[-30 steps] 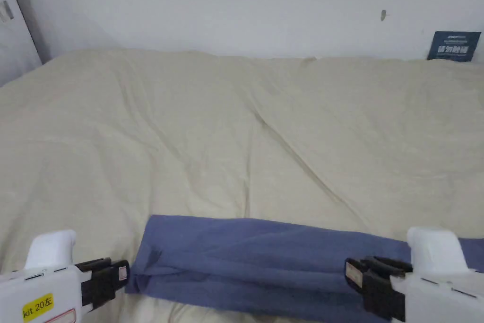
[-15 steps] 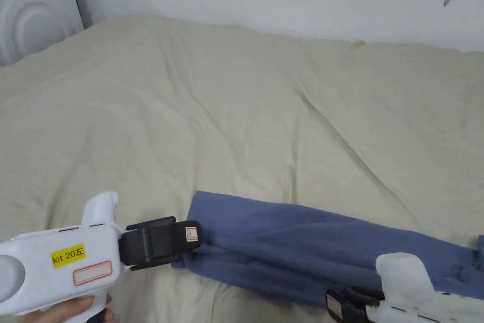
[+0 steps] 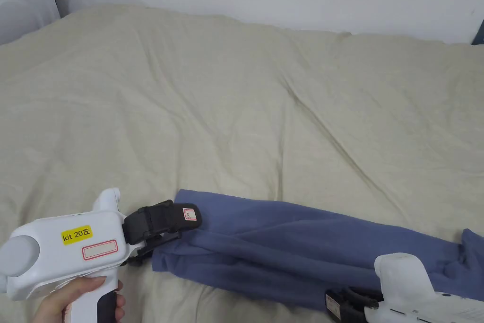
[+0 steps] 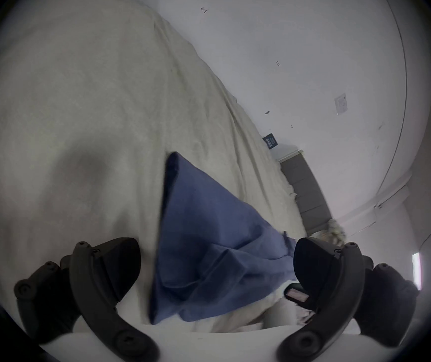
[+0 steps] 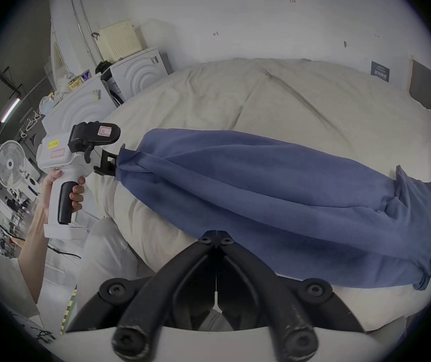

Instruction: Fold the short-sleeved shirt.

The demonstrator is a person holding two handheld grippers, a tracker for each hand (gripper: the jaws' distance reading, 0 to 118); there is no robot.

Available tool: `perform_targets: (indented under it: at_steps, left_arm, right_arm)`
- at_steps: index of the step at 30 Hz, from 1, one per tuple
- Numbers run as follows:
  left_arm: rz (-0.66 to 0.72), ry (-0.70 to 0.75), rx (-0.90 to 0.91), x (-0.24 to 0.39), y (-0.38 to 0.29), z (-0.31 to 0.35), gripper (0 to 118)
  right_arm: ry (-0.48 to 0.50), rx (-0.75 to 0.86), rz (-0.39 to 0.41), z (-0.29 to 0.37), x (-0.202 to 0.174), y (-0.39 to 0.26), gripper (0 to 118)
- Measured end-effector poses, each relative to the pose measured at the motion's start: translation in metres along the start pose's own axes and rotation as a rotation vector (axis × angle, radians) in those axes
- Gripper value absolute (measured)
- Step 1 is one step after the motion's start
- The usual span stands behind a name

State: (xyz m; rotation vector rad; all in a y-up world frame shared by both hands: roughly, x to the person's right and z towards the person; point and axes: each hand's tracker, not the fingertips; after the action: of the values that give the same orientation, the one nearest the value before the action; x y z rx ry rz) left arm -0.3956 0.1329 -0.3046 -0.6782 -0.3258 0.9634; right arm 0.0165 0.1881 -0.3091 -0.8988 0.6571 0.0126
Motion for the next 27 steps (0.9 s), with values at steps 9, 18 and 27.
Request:
perform_targets:
  at_steps: [9, 18, 27]
  left_arm:
    - [0.149, 0.13, -0.072, -0.006, -0.008, -0.016, 7]
    - [-0.037, 0.182, -0.012, 0.066, -0.006, -0.005, 7]
    - [-0.406, 0.315, -0.009, 0.199, -0.012, -0.065, 7]
  right_arm:
    - [0.05, -0.002, -0.03, 0.003, 0.009, -0.007, 0]
    - [0.016, 0.035, -0.073, 0.034, 0.04, -0.017, 0]
    - [-0.097, 0.141, -0.224, 0.089, 0.105, -0.044, 0]
